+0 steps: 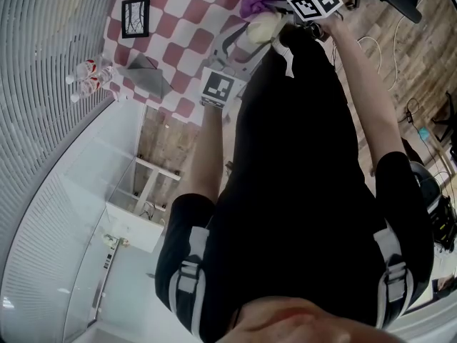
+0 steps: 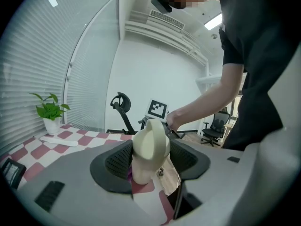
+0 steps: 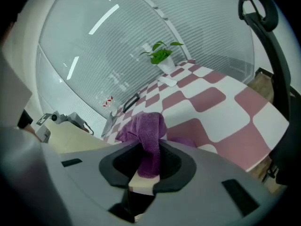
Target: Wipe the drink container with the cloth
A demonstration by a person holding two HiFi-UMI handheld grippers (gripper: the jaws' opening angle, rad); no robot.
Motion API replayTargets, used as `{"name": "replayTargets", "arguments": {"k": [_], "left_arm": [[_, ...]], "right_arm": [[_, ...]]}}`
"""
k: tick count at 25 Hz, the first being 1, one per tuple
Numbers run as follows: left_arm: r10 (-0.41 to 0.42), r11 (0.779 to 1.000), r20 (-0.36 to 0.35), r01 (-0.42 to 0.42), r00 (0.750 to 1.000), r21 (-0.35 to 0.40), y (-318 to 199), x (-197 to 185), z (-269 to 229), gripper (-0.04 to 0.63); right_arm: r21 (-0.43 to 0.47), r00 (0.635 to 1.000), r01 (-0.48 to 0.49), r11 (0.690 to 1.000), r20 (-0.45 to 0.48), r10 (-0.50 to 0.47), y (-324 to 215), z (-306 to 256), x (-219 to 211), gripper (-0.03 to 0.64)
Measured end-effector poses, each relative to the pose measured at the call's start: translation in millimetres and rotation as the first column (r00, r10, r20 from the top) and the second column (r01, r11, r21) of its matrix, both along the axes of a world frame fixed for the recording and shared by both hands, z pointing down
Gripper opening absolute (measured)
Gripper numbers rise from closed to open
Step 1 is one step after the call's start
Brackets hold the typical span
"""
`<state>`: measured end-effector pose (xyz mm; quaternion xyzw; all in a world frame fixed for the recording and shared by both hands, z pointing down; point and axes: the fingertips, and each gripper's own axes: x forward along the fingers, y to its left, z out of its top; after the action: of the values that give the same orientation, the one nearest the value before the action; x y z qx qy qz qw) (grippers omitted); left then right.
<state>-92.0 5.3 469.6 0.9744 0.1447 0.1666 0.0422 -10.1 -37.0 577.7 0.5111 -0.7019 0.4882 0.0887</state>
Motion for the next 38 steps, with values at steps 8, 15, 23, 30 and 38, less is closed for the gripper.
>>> {"name": "replayTargets", "arguments": {"k": [8, 15, 23, 30, 38], "left_arm": [[-0.029, 0.999, -0.001, 0.029, 1.000, -0.026, -5.0, 2.0, 0.4, 0.270], [-0.182, 0.964, 0.040, 0.187, 0.982, -0.188, -30.6, 4.2, 5.0, 0.270], [-0.303, 0.880, 0.115, 0.324, 0.946, -0.347, -61.0, 11.9, 9.6, 0.270], [-0.378, 0.791, 0.178, 0.417, 0.908, -0.448, -83.2, 14.8, 15.7, 0.270], [-0.397, 0.751, 0.209, 0.447, 0.894, -0.486, -96.9, 15.5, 19.5, 0.268]], "right_arm": [[-0.047, 0.992, -0.118, 0.992, -0.048, 0.116, 9.0, 21.7, 20.8, 0.095], [0.072, 0.991, -0.105, 0.992, -0.073, 0.110, 14.6, -12.7, 7.9, 0.095], [0.270, 0.993, -0.093, 0.958, -0.046, 0.109, 11.2, -88.2, -17.3, 0.095], [0.364, 0.998, -0.039, 0.930, -0.035, 0.056, 11.4, -133.7, -45.6, 0.095], [0.308, 0.998, -0.015, 0.951, -0.054, 0.033, 13.7, -100.3, -71.9, 0.095]]}}
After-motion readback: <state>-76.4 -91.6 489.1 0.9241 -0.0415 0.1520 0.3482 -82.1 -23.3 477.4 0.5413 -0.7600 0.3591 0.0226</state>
